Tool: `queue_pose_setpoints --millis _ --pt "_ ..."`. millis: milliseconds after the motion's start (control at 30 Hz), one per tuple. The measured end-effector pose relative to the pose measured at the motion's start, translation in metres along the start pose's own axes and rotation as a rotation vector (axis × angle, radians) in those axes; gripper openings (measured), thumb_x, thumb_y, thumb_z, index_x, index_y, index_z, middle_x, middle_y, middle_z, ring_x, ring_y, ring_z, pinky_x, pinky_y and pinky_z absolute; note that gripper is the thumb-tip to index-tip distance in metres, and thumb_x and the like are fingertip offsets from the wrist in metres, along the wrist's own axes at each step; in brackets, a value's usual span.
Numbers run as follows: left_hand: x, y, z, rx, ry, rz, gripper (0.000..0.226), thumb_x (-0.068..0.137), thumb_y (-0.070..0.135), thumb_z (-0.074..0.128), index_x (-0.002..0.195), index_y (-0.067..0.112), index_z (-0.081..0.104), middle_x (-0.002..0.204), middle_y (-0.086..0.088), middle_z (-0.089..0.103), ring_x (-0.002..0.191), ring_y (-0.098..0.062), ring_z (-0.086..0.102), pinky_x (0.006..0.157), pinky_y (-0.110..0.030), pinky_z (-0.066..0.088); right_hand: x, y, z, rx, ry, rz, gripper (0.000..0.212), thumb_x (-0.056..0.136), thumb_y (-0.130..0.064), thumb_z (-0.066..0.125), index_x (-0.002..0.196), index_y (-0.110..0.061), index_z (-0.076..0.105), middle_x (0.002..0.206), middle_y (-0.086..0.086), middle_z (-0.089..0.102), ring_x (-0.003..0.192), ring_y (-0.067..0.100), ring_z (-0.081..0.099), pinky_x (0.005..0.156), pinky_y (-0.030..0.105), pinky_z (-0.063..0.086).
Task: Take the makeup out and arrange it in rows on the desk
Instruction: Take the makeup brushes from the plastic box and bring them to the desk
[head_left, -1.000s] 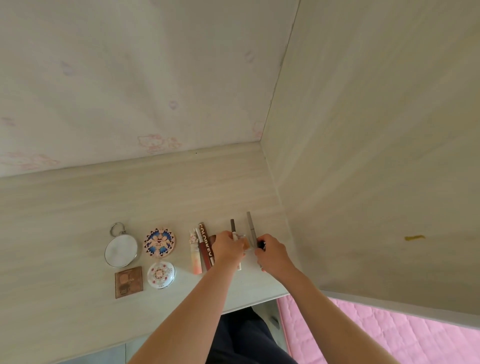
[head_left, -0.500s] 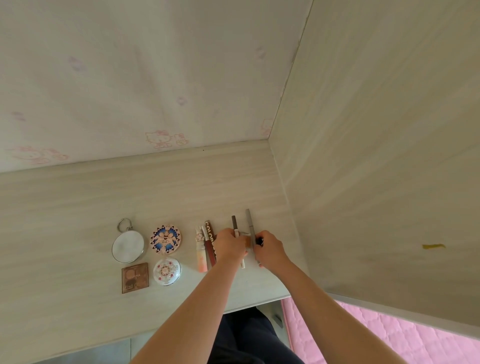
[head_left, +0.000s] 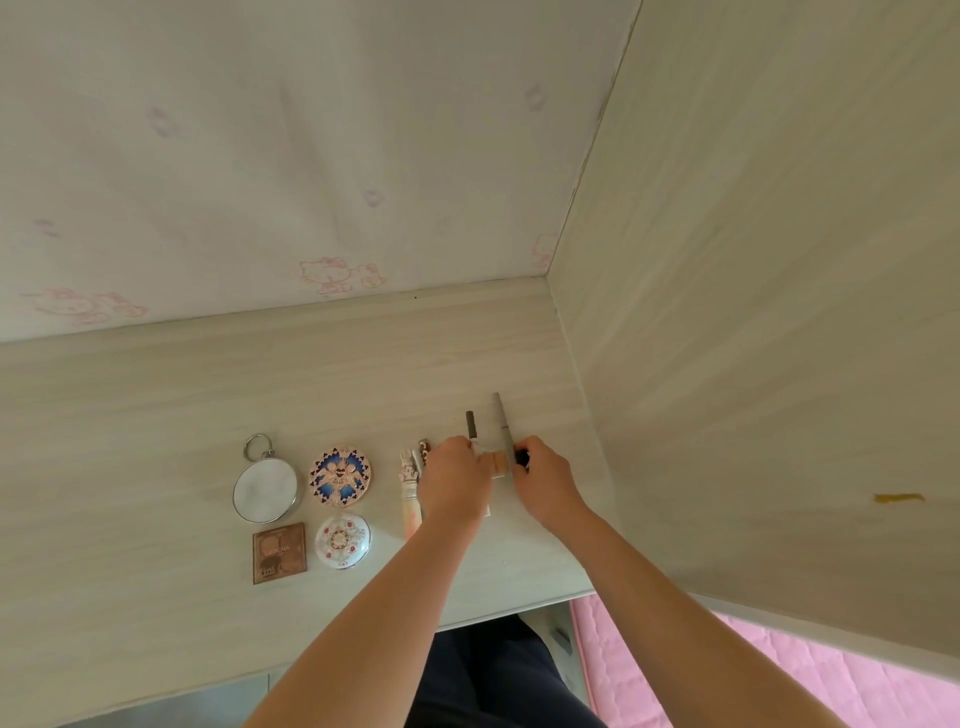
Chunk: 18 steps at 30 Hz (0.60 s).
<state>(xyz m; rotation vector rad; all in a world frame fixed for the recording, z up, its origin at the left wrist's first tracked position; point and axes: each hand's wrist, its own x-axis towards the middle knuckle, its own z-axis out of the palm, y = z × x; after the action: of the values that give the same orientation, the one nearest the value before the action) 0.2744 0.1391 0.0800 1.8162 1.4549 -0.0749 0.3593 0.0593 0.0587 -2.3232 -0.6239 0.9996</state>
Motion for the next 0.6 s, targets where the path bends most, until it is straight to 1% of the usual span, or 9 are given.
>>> queue_pose_setpoints --millis 67,133,167,233,267,367,433,533,600 --pt "-0.002 -0.008 0.000 0.132 0.010 0.013 0.018 0.085 0.029 0.053 0.091 0.015 0.061 0.086 -0.004 0.065 0.086 -0.027 0.061 0.070 -0.034 0.051 -0.007 0.002 0.005 0.000 -0.032 -0.044 0.012 0.096 -0.015 0.049 0.106 -0.015 0.056 0.083 -0.009 0.056 0.070 0.007 0.052 0.058 0.017 0.039" --pt "-0.004 -0.018 0.002 0.242 0.030 0.063 0.019 0.087 0.030 0.051 0.097 0.015 0.058 0.088 -0.003 0.064 0.096 -0.025 0.058 0.070 -0.034 0.048 -0.014 0.004 0.010 -0.009 -0.063 -0.080 0.008 0.096 -0.018 0.049 0.100 -0.023 0.054 0.078 -0.016 0.052 0.066 0.001 0.049 0.052 0.012 0.035" --pt "-0.005 -0.023 0.004 0.285 0.043 0.103 0.019 0.089 0.030 0.051 0.099 0.015 0.056 0.089 -0.003 0.064 0.099 -0.025 0.056 0.070 -0.035 0.047 -0.016 0.006 0.012 -0.010 -0.076 -0.090 0.009 0.095 -0.018 0.049 0.099 -0.026 0.053 0.077 -0.018 0.051 0.066 0.001 0.049 0.052 0.011 0.035" --pt "-0.007 -0.031 0.006 0.331 0.065 0.178 0.020 0.090 0.032 0.052 0.102 0.016 0.052 0.090 -0.002 0.065 0.100 -0.024 0.055 0.072 -0.036 0.047 -0.020 0.007 0.016 -0.007 -0.103 -0.097 0.014 0.095 -0.016 0.049 0.104 -0.025 0.054 0.080 -0.019 0.052 0.070 0.001 0.051 0.055 0.010 0.037" --pt "-0.007 -0.033 0.006 0.339 0.076 0.208 0.021 0.091 0.033 0.053 0.104 0.016 0.051 0.091 -0.002 0.066 0.100 -0.024 0.055 0.073 -0.036 0.047 -0.022 0.007 0.018 -0.008 -0.112 -0.103 0.016 0.095 -0.015 0.050 0.107 -0.024 0.055 0.081 -0.019 0.052 0.071 0.001 0.051 0.058 0.010 0.038" --pt "-0.008 -0.036 0.004 0.344 0.107 0.245 0.025 0.092 0.034 0.054 0.109 0.016 0.050 0.093 -0.003 0.067 0.100 -0.025 0.056 0.075 -0.035 0.046 -0.025 0.003 0.022 -0.023 -0.121 -0.126 0.015 0.094 -0.016 0.051 0.105 -0.025 0.056 0.083 -0.013 0.057 0.072 0.003 0.053 0.061 0.013 0.043" --pt "-0.008 -0.038 0.002 0.341 0.122 0.243 0.027 0.093 0.033 0.053 0.113 0.016 0.050 0.096 -0.003 0.067 0.102 -0.025 0.056 0.076 -0.035 0.045 -0.026 0.001 0.025 -0.035 -0.118 -0.123 0.015 0.094 -0.018 0.051 0.108 -0.020 0.057 0.083 -0.011 0.058 0.071 0.004 0.054 0.060 0.014 0.043" --pt "-0.006 -0.043 -0.004 0.342 0.131 0.280 0.029 0.095 0.033 0.050 0.118 0.016 0.050 0.109 -0.001 0.063 0.107 -0.023 0.054 0.079 -0.032 0.046 -0.027 -0.001 0.028 -0.055 -0.128 -0.110 0.018 0.094 -0.020 0.052 0.111 -0.018 0.058 0.086 -0.009 0.059 0.072 0.008 0.055 0.055 0.010 0.037" --pt "-0.004 -0.048 -0.006 0.370 0.132 0.343 0.033 0.095 0.032 0.052 0.123 0.016 0.049 0.117 -0.001 0.056 0.110 -0.022 0.051 0.084 -0.031 0.046 -0.028 -0.001 0.029 -0.073 -0.148 -0.100 0.023 0.094 -0.015 0.052 0.116 -0.017 0.057 0.096 -0.001 0.062 0.075 0.013 0.056 0.057 0.013 0.040"
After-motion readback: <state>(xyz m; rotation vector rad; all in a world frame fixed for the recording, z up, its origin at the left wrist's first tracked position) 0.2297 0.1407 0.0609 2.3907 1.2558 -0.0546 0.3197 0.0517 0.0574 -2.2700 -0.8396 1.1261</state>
